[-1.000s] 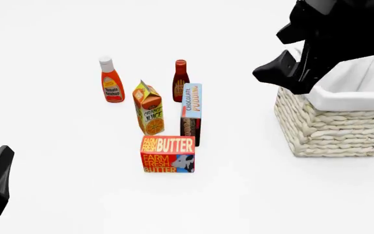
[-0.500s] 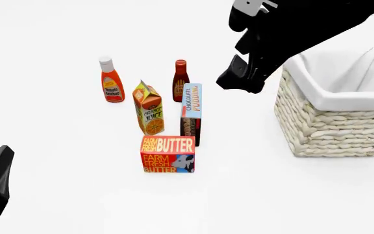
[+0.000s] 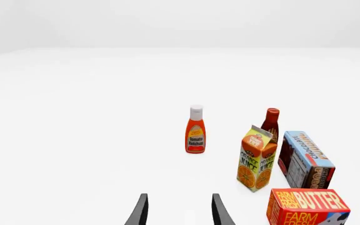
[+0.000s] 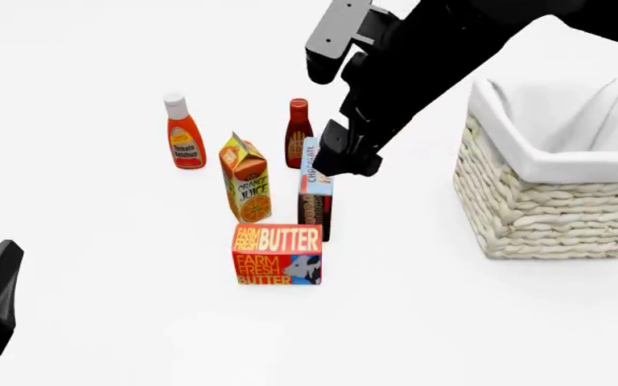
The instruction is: Pick the butter and place it in the basket.
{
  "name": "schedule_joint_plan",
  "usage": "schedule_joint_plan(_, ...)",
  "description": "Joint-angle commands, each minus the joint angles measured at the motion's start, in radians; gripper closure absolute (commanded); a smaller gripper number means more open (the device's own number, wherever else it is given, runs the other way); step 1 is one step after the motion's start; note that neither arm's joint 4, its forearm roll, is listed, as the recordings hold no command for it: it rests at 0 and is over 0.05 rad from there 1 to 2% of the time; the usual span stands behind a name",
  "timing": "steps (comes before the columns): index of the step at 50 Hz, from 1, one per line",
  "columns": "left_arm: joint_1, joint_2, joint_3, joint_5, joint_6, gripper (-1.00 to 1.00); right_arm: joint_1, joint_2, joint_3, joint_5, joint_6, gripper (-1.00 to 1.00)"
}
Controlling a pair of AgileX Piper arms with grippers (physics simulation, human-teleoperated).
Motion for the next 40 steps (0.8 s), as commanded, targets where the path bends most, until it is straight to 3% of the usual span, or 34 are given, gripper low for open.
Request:
schedule_joint_plan(1,0.000,0.000,0.000,0.000,0.000,-1.00,0.049,0.058,-0.021,0.022,0.030,-1.00)
schedule_joint_plan(40,0.000,0.000,0.000,0.000,0.000,-1.00,0.099,0.140,-0.045,0.036,0.063,-1.00)
